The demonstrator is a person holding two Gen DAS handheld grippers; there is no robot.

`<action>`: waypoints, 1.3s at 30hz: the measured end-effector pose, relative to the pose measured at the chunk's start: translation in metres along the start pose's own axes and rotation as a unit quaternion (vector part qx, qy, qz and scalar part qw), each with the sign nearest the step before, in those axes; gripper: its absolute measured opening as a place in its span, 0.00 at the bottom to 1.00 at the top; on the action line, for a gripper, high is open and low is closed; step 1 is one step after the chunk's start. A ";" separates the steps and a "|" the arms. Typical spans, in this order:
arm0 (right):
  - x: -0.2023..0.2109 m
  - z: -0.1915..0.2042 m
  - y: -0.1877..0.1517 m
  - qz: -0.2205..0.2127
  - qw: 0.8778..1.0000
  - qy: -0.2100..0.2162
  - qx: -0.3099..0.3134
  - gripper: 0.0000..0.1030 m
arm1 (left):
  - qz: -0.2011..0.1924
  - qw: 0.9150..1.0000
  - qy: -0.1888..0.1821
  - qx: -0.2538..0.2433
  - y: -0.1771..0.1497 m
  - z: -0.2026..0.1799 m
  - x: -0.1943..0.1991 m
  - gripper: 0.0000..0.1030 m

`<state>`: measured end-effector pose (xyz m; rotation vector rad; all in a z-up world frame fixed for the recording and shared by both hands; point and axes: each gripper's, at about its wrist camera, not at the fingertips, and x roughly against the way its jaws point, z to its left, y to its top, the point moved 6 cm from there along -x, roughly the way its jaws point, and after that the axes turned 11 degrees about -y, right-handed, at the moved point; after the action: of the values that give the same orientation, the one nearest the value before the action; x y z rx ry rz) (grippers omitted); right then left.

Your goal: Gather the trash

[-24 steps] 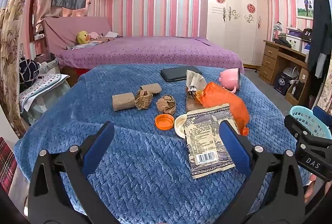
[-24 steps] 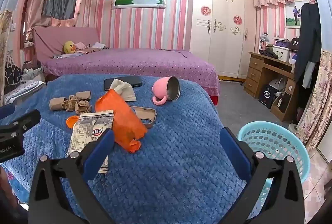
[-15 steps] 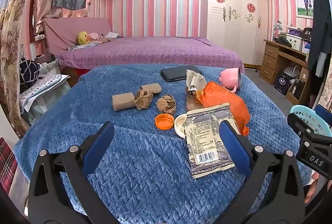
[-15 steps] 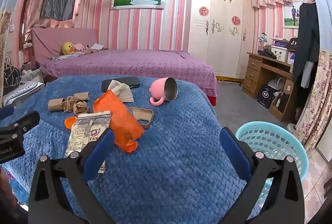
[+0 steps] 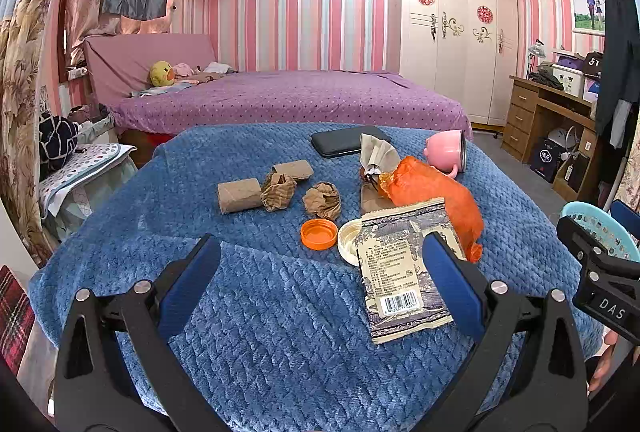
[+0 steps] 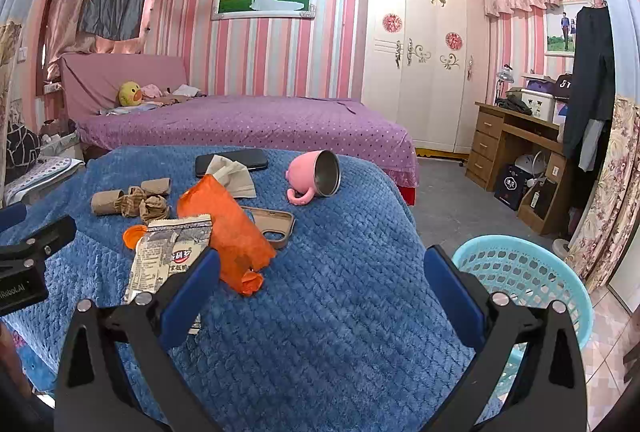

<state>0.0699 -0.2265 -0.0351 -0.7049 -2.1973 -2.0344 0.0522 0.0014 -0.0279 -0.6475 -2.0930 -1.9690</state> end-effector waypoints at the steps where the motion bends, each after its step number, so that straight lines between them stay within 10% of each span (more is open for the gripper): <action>1: 0.000 0.001 0.000 0.000 1.000 0.000 0.001 0.96 | 0.000 1.000 0.000 0.001 0.000 -0.001 -0.001 0.95; 39: -0.003 0.001 -0.003 0.000 1.000 -0.004 0.008 0.96 | 0.002 1.000 0.001 -0.001 -0.002 -0.001 -0.004 0.95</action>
<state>0.0718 -0.2267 -0.0389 -0.7129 -2.2156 -2.0165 0.0545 -0.0005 -0.0311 -0.6487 -2.0862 -1.9698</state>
